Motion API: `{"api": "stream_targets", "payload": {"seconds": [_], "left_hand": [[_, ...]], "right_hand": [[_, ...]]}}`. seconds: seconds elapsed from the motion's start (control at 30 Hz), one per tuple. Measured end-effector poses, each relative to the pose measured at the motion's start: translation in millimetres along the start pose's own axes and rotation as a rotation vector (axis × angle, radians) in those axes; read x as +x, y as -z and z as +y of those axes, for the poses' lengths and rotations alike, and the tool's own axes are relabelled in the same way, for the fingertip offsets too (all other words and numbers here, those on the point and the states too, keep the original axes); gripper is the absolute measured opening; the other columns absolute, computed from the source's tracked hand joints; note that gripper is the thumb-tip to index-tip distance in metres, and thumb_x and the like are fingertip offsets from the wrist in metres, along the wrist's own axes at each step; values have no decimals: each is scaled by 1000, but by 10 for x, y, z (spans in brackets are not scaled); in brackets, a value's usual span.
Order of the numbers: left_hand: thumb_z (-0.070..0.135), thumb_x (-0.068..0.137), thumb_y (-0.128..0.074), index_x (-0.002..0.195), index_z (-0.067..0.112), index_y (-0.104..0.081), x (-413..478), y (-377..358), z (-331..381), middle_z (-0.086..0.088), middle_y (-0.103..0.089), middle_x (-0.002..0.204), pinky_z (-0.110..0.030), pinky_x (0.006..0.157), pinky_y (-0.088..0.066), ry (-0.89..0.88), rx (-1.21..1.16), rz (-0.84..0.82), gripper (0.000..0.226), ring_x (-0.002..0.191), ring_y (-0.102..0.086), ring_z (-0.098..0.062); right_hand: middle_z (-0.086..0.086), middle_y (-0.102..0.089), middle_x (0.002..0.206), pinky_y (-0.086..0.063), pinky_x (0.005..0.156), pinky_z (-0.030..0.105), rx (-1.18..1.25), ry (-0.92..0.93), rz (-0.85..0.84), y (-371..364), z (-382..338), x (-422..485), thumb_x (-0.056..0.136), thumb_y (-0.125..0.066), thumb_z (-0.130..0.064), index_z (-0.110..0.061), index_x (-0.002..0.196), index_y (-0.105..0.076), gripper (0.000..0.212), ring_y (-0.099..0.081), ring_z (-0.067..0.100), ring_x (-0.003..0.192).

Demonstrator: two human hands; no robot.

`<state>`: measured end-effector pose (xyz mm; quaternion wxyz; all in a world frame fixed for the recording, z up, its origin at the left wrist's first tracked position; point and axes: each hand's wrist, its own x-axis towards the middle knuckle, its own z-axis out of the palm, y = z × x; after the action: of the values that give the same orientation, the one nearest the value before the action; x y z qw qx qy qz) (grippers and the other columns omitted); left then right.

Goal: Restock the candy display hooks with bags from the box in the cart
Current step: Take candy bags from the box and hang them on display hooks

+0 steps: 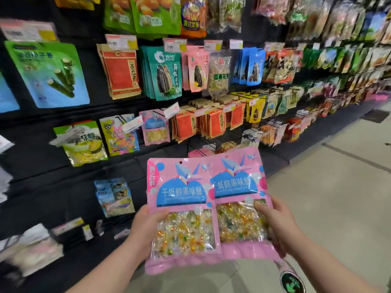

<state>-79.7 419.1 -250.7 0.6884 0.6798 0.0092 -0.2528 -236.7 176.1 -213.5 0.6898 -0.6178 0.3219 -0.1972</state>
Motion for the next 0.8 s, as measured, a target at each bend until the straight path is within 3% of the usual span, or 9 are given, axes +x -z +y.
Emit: {"api": "stream_targets", "payload": {"seconds": [0.17,0.27,0.3,0.4,0.53,0.63,0.8], "left_hand": [[17,82,-71,108,12,-62,276,52,50,-13,-73,104,-58,86,-53,1,21,125,28,95,-70,-34],[21,79,-72,106,12,-62,514,44,76,-12,-73,103,-56,88,-53,-15,10,138,31,96,-69,-33],[18,79,-71,104,11,-63,607,26,89,-11,-74,100,-52,86,-55,-34,5,138,28,93,-71,-29],[-2,86,-60,95,10,-67,886,-67,189,-6,-76,84,-32,65,-55,-83,-28,172,16,74,-72,-17],[0,87,-60,107,6,-63,1285,-165,361,-18,-71,103,-46,83,-54,-45,-83,185,21,93,-68,-33],[1,87,-62,106,8,-61,1589,-170,465,-15,-70,102,-43,79,-54,-44,-107,219,20,92,-67,-31],[8,85,-66,110,13,-61,1871,-107,506,-15,-71,107,-58,90,-51,-10,-130,254,26,98,-68,-35]], "right_hand": [[10,-70,87,-54,46,25,-16,-18,-66,-167,13,482,87,-62,-3,-14,101,-59,17,-70,16,58],[8,-70,86,-58,52,29,-11,-28,-106,-291,0,774,88,-62,-5,-19,93,-57,15,-69,23,69],[8,-70,84,-59,54,31,-19,-26,-100,-339,-11,869,86,-64,-6,-19,91,-57,15,-69,25,72],[9,-74,90,-57,79,53,-111,-4,-69,-452,-70,1220,71,-70,-18,-17,92,-65,21,-70,32,86],[8,-72,97,-53,87,56,-134,0,-74,-592,-164,1737,82,-66,-8,-22,89,-63,17,-70,31,91],[9,-73,97,-54,86,55,-122,3,-103,-740,-202,2085,83,-64,-6,-23,91,-63,19,-70,31,90],[11,-74,98,-54,85,56,-117,-29,-174,-990,-193,2516,82,-65,-7,-19,100,-65,21,-71,32,90]]}}
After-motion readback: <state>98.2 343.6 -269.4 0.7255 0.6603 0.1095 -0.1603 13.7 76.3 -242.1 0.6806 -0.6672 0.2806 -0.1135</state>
